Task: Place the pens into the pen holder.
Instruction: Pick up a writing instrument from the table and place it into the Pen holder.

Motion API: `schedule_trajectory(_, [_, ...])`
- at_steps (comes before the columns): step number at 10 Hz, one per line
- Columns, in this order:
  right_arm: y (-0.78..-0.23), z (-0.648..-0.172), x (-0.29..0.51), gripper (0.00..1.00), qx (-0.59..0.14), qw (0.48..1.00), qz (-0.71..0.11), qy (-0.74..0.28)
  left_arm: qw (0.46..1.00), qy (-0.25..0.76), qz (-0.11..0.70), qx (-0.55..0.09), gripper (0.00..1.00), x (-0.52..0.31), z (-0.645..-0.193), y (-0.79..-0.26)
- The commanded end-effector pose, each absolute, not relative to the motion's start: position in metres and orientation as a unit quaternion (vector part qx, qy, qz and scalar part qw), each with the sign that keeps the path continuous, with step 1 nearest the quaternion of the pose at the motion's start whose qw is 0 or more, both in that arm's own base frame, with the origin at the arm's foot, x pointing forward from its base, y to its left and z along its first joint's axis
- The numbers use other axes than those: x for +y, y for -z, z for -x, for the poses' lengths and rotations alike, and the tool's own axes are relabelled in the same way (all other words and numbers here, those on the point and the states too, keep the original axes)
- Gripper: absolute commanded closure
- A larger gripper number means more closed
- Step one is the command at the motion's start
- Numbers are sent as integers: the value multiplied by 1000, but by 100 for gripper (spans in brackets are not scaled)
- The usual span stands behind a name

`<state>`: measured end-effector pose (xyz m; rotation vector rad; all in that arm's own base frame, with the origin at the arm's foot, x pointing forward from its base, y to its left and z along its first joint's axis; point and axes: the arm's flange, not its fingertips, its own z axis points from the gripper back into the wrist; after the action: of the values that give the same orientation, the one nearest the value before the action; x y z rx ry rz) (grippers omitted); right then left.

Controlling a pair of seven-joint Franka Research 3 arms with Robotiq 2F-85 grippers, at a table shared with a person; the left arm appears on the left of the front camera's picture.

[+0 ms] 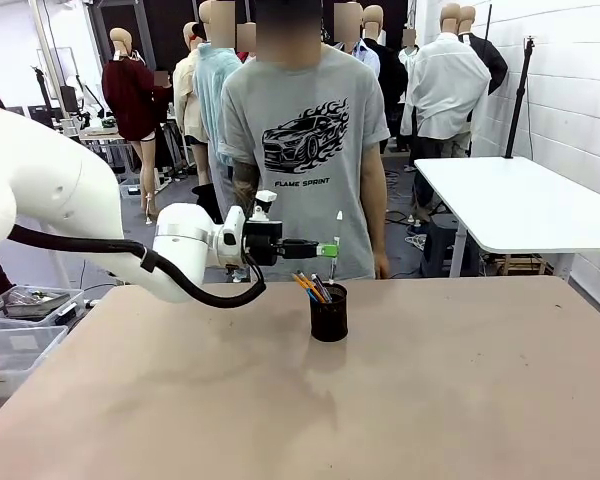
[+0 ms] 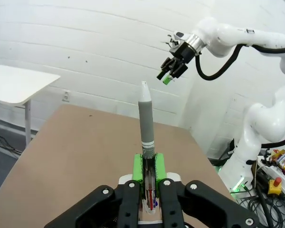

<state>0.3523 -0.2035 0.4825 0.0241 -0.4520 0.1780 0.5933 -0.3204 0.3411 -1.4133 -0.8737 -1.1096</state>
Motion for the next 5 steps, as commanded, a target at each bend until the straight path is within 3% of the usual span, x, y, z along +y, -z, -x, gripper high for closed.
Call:
schedule_trajectory(1, [-481, -353, -203, 32, -222, 972, 1, -84, 534, 487, 580, -375, 100, -323, -602, -328])
schedule_trajectory(5, [-481, -353, -203, 32, -222, 972, 1, -84, 539, 504, 547, -395, 100, -331, -606, -310])
